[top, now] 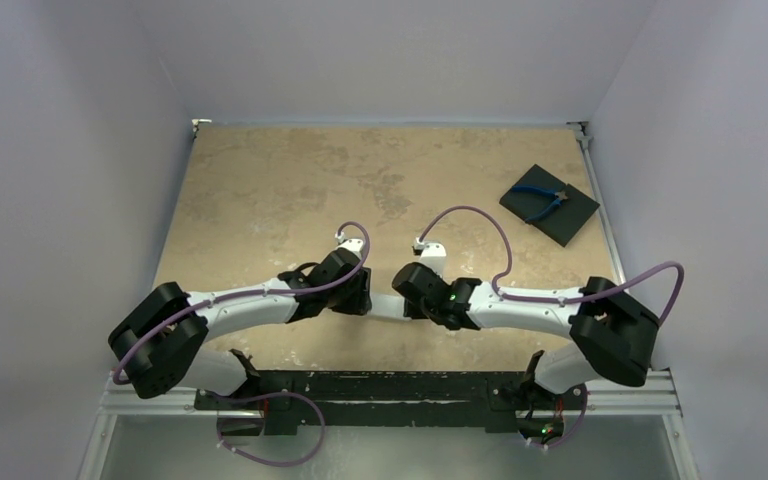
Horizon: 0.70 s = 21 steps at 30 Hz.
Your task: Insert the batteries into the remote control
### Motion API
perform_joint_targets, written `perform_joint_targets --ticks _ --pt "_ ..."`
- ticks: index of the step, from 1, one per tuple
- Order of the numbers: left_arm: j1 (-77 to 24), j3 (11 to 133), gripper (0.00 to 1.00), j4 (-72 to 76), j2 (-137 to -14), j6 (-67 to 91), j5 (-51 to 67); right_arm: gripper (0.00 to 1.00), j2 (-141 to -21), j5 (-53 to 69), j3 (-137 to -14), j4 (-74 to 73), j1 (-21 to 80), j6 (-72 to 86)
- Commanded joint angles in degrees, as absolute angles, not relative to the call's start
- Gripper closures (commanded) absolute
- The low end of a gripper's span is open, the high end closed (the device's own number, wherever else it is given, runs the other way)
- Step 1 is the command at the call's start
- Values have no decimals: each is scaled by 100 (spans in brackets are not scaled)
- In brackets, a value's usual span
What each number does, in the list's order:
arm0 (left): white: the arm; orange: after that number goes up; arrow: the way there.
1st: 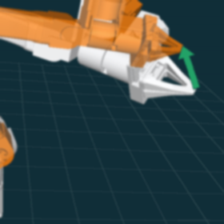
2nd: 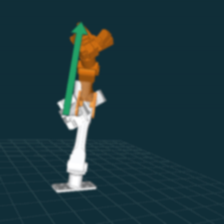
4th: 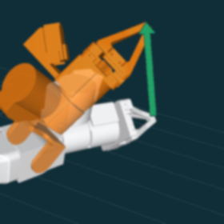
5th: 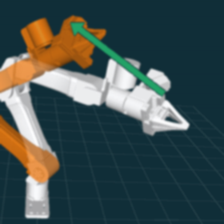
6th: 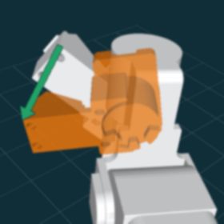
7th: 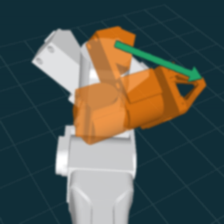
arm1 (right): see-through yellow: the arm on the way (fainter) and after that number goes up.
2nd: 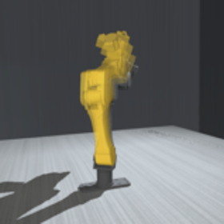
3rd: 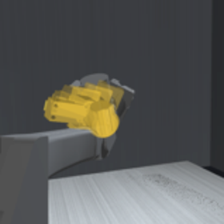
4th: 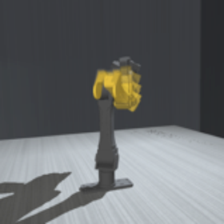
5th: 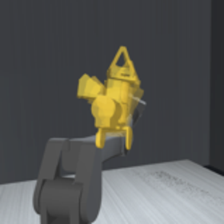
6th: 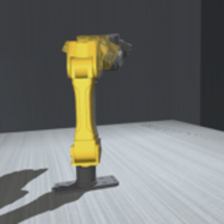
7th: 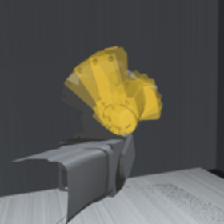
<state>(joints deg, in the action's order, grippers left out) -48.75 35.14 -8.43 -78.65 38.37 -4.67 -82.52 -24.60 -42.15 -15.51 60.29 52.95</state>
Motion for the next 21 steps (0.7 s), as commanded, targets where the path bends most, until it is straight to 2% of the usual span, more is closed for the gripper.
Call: perform_joint_targets --ticks 1,10,21 --pt "-4883 3454 59 -625 -7857 3887 -228 70 -8327 -2432 -4147 -1388 6003 5448" --pt "-4881 3455 60 -575 -7871 3892 -149 76 -8505 -2236 -4047 -1218 6003 5505" --pt "-4886 3465 61 -486 -7972 3877 -26 77 -8684 -2059 -3949 -827 6003 5454"
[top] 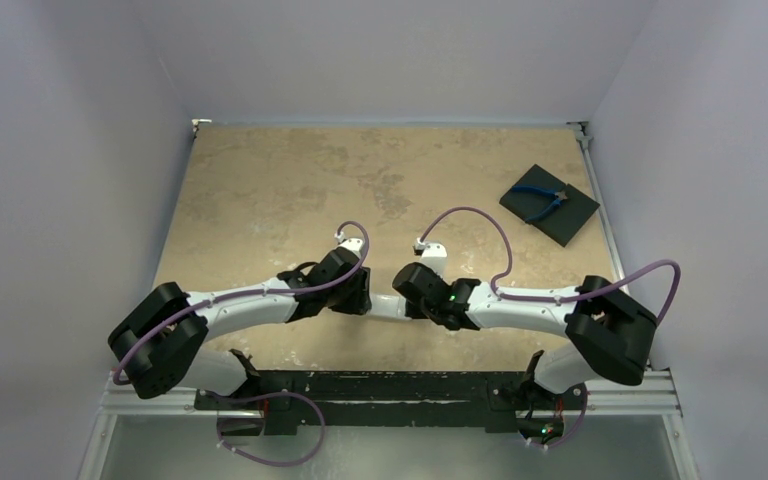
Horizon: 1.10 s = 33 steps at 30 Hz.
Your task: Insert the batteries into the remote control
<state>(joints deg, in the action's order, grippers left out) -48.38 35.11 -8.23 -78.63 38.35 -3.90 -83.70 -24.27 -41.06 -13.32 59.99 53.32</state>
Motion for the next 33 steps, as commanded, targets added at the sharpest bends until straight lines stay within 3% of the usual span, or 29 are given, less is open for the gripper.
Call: perform_joint_targets --ticks 1,18,28,33 --pt "-4884 3465 61 -472 -7978 3881 -26 77 -8708 -2012 -3961 -769 6003 5450" --pt "-4890 3503 63 -343 -8167 3870 301 79 -9079 -1703 -4442 -631 6319 5291" --pt "-4887 3631 57 -793 -8148 3902 -409 69 -8850 -2088 -4559 -1279 6319 5167" --pt "-4891 3771 51 -1169 -8066 3927 -868 58 -8551 -2563 -4654 -1768 6311 5064"
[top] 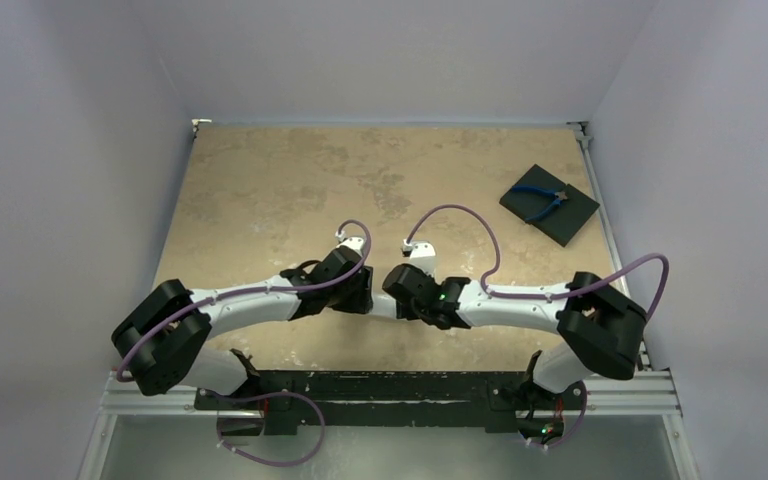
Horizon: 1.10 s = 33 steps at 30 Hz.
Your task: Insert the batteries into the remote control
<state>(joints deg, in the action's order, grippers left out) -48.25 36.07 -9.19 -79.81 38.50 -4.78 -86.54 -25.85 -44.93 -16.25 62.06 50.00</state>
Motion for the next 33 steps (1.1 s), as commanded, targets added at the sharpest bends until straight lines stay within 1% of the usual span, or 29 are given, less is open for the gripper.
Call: perform_joint_targets --ticks 1,5,9,12,14,16,17,21,25,26,28,29,33 --pt "-4887 3816 50 -1214 -8053 3928 -937 57 -8473 -2693 -4698 -1898 6304 5036" --pt "-4894 4182 47 -1658 -8003 3883 -1150 53 -8096 -3178 -4950 -2518 6302 4948" --pt "-4891 4534 40 -2106 -7734 3804 -1460 43 -7487 -3557 -5013 -2880 6302 4802" --pt "-4892 4784 38 -2473 -7512 3798 -1633 36 -7009 -3671 -5043 -3072 6297 4613" --pt "-4889 4954 36 -2715 -7327 3788 -1745 29 -6694 -3750 -5037 -3141 6296 4453" --pt "-4889 5131 35 -2953 -7157 3778 -1885 17 -6401 -3810 -5072 -3252 6293 4280" --pt "-4891 5213 35 -3052 -7069 3769 -1942 13 -6255 -3834 -5088 -3294 6298 4203" --pt "-4893 5523 35 -3414 -6757 3714 -2171 1 -5623 -3867 -5138 -3377 6295 3832" --pt "-4890 5828 34 -3736 -6505 3660 -2452 1 -5023 -3885 -5207 -3361 6297 3466" --pt "-4888 5880 33 -3784 -6436 3645 -2494 1 -4884 -3965 -5237 -3356 6297 3468" --pt "-4887 5939 14 -3823 -6267 3558 -2524 1 -4668 -4163 -5323 -3551 6297 3577" --pt "-4892 5949 9 -3842 -6177 3523 -2560 1 -4569 -4292 -5359 -3664 6293 3663" --pt "-4890 5884 3 -3960 -5792 3381 -2738 1 -4245 -4791 -5420 -4098 6299 4031"
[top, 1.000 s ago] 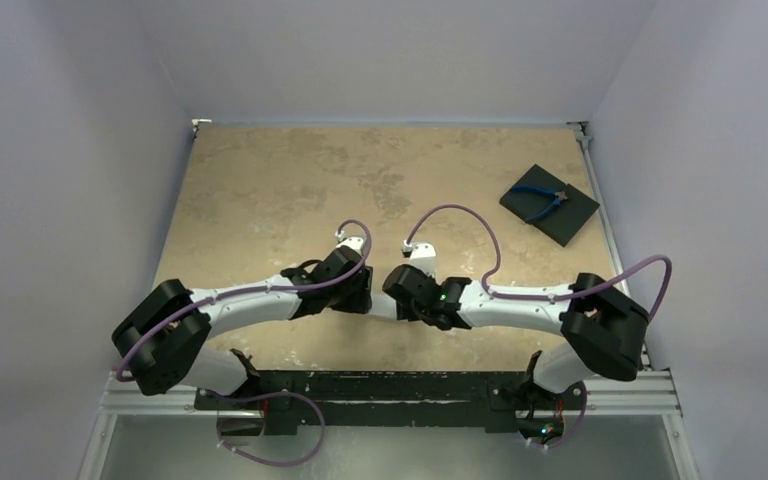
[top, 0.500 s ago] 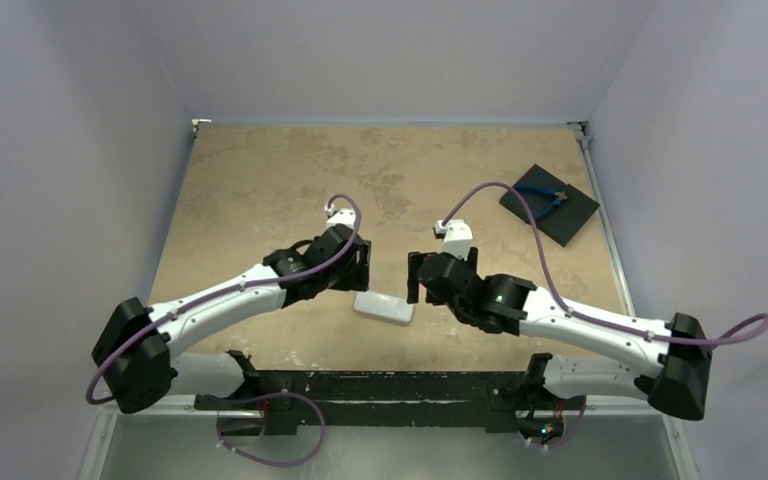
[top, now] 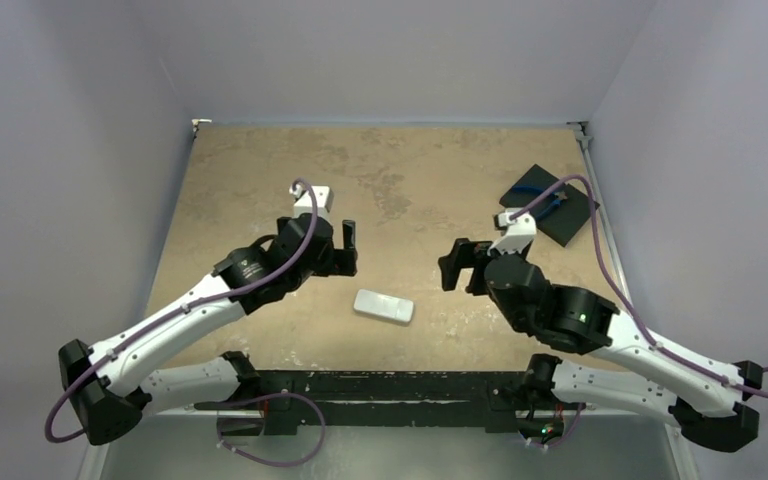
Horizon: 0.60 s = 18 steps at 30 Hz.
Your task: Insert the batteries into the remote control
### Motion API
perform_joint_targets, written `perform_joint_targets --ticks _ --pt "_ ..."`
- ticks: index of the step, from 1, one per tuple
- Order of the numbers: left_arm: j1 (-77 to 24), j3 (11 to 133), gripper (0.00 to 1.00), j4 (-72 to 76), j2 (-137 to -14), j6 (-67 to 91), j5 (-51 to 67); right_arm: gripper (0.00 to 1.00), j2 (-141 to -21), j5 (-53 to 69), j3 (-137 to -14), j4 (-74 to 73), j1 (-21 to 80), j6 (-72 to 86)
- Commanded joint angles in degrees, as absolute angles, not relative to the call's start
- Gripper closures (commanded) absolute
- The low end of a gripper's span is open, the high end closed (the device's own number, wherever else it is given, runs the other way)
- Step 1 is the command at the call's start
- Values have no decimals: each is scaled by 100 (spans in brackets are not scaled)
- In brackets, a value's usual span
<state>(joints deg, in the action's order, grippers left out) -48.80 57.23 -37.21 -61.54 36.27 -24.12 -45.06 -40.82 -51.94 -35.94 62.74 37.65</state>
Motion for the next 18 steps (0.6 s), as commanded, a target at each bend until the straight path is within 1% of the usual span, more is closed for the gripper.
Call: perform_joint_targets --ticks 1,11,13,15,18 --pt "-4890 5847 1 -3985 -5713 3337 -2764 1 -4164 -4840 -5416 -4198 6298 4090" --pt "-4892 5291 1 -3884 -4597 3132 -2733 1 -3362 -4817 -5276 -4640 6295 4227" --pt "-4895 5234 1 -3892 -4413 3129 -2794 1 -3215 -4380 -5271 -4567 6298 3874" --pt "-4892 5148 1 -3831 -4262 3090 -2808 1 -3076 -4040 -5134 -4067 6300 3477" --pt "-4888 5097 1 -3798 -4253 3048 -2741 1 -3256 -4345 -5191 -4224 6300 3763"
